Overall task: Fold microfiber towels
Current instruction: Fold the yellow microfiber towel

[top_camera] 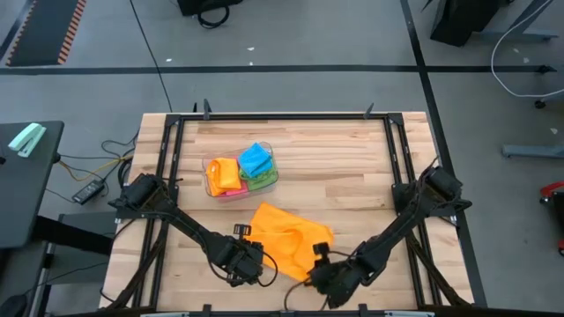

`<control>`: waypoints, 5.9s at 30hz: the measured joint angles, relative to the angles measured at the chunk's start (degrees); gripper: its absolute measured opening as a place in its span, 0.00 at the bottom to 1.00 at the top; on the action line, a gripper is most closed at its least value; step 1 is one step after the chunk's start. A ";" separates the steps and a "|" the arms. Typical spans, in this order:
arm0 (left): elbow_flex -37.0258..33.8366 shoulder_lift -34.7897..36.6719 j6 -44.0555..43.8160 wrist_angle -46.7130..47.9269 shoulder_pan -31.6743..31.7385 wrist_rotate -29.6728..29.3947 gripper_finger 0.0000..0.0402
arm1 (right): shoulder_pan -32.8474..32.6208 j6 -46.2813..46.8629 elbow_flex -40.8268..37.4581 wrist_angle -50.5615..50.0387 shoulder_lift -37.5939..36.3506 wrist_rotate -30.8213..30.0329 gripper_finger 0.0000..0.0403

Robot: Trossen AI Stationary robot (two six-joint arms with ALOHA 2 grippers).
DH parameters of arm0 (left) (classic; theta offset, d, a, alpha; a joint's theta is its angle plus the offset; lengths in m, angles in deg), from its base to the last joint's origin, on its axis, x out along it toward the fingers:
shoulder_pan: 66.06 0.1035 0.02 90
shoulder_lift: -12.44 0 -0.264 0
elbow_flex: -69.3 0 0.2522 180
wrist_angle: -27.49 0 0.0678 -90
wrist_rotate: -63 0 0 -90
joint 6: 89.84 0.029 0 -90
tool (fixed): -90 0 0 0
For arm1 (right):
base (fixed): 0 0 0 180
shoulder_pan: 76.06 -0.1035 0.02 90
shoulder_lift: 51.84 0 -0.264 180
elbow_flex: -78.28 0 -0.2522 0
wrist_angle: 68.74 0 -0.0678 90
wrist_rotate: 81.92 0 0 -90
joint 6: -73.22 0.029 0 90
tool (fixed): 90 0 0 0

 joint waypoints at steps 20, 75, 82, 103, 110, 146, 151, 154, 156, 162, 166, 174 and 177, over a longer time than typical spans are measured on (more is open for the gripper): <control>0.00 0.00 0.07 -0.03 0.13 0.00 0.20 | 1.12 -5.02 1.05 7.38 5.46 4.61 0.32; 0.00 0.00 0.09 -0.03 0.15 0.00 0.19 | -2.16 -3.44 13.77 -24.97 7.33 5.34 0.02; 0.00 0.00 1.53 0.60 0.21 -1.39 0.14 | -2.34 -3.66 13.77 -24.50 6.97 5.25 0.03; -3.46 0.20 1.66 3.18 0.16 -3.21 0.01 | -1.94 -2.28 13.77 -23.62 6.99 6.15 0.04; -3.57 0.17 1.94 3.31 -0.65 -3.31 0.01 | -2.08 -1.99 13.77 -23.77 6.98 6.52 0.04; -3.74 0.04 0.88 8.61 -2.02 -0.20 0.04 | -1.77 5.56 13.79 -30.40 6.88 4.91 0.30; -3.74 0.02 -0.43 9.41 -2.04 0.00 0.04 | -2.06 6.61 13.79 -32.10 6.88 3.15 0.39; -3.74 0.02 -1.43 9.48 -2.04 0.47 0.02 | -2.03 5.72 13.41 -30.20 6.85 -1.33 0.40; -3.74 0.02 -2.11 9.48 -2.04 0.67 0.02 | -1.92 3.75 11.49 -24.33 6.75 -3.74 0.40; -3.74 0.02 -3.01 9.30 -2.50 0.61 0.07 | -0.13 -6.64 1.88 -0.66 6.77 -5.79 0.40; -3.74 0.02 -3.03 9.26 -2.48 0.70 0.09 | 2.71 -9.46 -1.88 9.71 6.79 -6.71 0.40; -3.74 0.02 -3.01 8.95 -2.45 0.85 0.04 | 6.34 -15.71 -6.25 22.75 6.84 -2.99 0.40; -3.74 0.02 -3.01 8.91 -2.45 0.85 0.03 | 6.33 -16.75 -6.98 26.25 6.86 -1.72 0.40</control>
